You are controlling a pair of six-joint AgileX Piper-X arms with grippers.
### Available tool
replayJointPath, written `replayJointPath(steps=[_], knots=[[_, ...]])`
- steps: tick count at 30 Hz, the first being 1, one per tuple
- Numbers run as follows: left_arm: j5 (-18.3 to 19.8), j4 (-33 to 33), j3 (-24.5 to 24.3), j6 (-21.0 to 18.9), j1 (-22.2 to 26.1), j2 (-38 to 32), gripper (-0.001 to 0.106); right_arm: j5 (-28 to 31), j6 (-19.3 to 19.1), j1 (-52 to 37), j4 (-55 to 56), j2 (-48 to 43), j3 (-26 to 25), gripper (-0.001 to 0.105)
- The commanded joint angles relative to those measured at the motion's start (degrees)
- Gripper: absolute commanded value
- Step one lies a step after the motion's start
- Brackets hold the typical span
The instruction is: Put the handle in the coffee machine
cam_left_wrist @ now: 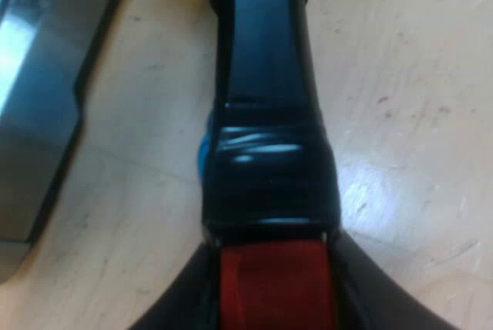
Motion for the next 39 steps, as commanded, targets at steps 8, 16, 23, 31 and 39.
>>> replayJointPath(steps=[8, 16, 23, 31, 39], knots=[[6.0, 4.13, -1.48, 2.5, 8.95, -2.39, 0.0, 25.17, -0.6, 13.87, -3.92, -3.01, -0.48, 0.081], [9.33, 6.53, -6.89, 2.5, 14.09, -2.39, 0.0, 34.55, -0.49, 19.74, -15.4, -3.01, 1.49, 0.081], [11.51, 7.71, -8.17, 2.5, 17.56, -2.39, 0.0, 38.68, -0.73, 22.08, -26.24, -3.01, 6.08, 0.081], [13.78, 8.54, -8.17, 6.66, 21.67, -1.66, 0.0, 44.37, -2.24, 25.43, -38.37, -1.22, 11.26, 0.081], [14.4, 8.4, -8.47, 7.53, 23.16, 0.97, 0.0, 46.24, -5.94, 26.18, -49.78, 4.59, 12.17, 0.081]])
